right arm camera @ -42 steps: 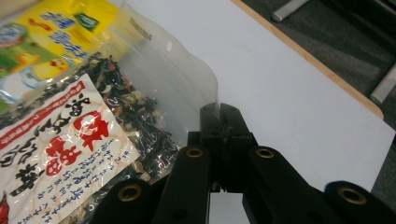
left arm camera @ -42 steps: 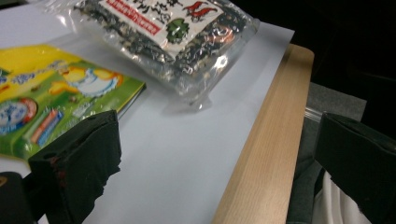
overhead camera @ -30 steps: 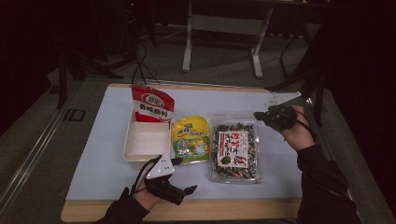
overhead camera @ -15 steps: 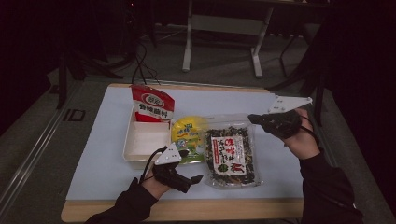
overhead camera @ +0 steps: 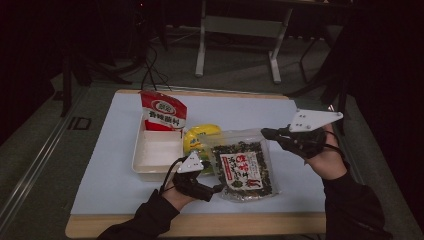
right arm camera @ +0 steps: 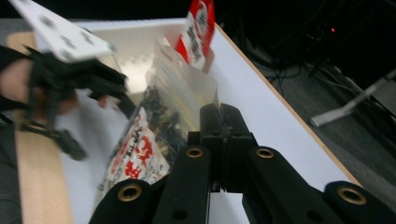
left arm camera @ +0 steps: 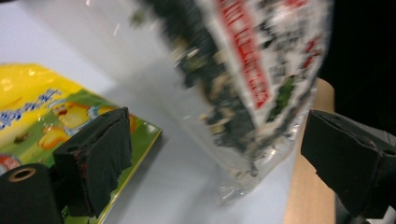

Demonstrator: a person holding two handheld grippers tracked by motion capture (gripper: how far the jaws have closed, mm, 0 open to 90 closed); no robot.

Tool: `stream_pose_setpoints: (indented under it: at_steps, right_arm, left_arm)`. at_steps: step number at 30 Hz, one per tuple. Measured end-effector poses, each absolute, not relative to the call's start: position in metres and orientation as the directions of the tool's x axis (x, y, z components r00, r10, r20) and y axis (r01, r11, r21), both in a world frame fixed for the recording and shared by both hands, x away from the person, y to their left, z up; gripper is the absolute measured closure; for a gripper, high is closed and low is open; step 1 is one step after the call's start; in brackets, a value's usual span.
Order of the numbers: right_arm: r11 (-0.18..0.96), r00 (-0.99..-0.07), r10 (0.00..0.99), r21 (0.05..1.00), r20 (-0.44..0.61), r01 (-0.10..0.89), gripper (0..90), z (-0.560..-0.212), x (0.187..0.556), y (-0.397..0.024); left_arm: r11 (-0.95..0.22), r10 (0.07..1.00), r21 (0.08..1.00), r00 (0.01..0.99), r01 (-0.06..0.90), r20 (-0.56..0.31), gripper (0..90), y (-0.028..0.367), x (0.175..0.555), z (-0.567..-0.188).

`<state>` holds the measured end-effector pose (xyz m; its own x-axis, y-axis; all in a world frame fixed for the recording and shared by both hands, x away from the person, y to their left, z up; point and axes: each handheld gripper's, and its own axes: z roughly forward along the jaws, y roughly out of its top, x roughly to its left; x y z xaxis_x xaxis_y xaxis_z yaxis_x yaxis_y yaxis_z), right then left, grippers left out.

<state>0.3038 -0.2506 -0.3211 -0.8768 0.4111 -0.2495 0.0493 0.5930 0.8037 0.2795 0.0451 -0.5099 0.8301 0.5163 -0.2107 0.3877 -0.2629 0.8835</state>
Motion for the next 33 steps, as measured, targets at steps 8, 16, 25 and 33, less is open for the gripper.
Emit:
stream_pose_setpoints:
  at_steps: [8, 16, 25, 33]
  right_arm:
    - [0.577, -0.9, 0.355, 0.816, -0.252, 0.0, 90.0, -0.305, 0.286, -0.245]
    - [0.576, -0.887, 0.379, 0.817, -0.264, 0.002, 90.0, -0.303, 0.288, -0.249]
    - [0.55, -0.879, 0.413, 0.835, -0.24, 0.03, 89.7, -0.303, 0.297, -0.259]
    - [0.532, -0.872, 0.428, 0.846, -0.238, 0.03, 84.4, -0.301, 0.3, -0.262]
  left_arm:
    - [-0.201, 0.435, 0.918, 0.871, 0.342, -0.229, 28.6, 0.041, 0.282, -0.502]
    - [-0.265, 0.374, 0.929, 0.916, 0.257, -0.147, 68.1, 0.036, 0.273, -0.488]
    - [-0.31, 0.356, 0.92, 0.926, 0.241, -0.122, 77.8, 0.042, 0.27, -0.467]
    - [-0.325, 0.356, 0.913, 0.927, 0.246, -0.123, 78.5, 0.044, 0.27, -0.456]
